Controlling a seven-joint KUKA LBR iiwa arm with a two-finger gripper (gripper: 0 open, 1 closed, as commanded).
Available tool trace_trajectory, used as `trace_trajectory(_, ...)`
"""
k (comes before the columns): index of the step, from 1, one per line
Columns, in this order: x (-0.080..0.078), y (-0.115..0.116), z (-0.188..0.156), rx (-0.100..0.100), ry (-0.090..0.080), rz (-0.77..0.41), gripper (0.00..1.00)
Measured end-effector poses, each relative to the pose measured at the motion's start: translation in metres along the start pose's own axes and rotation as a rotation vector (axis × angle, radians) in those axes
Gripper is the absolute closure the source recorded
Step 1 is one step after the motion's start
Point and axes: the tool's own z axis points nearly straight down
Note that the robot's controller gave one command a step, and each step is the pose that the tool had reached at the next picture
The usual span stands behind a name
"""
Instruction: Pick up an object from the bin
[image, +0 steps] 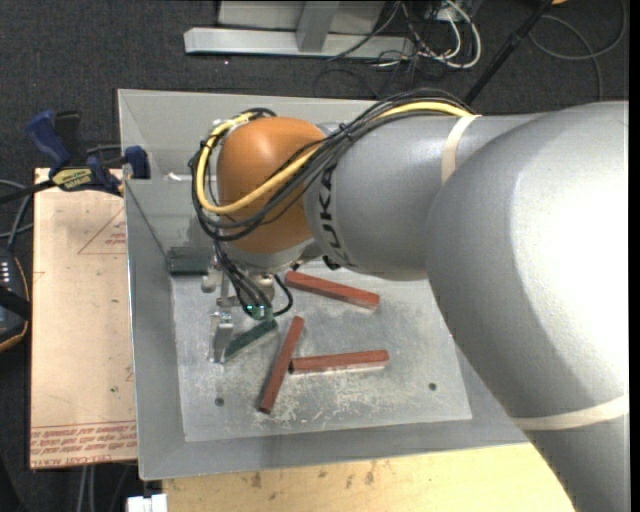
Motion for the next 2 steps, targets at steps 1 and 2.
trace_trajectory(1, -0.002, -0.001, -0.005, -0.001, -0.008, 0.003, 0.00)
trace_trajectory(2, -0.010, -0.039, 0.047, -0.006, -0.026, -0.232, 1.00)
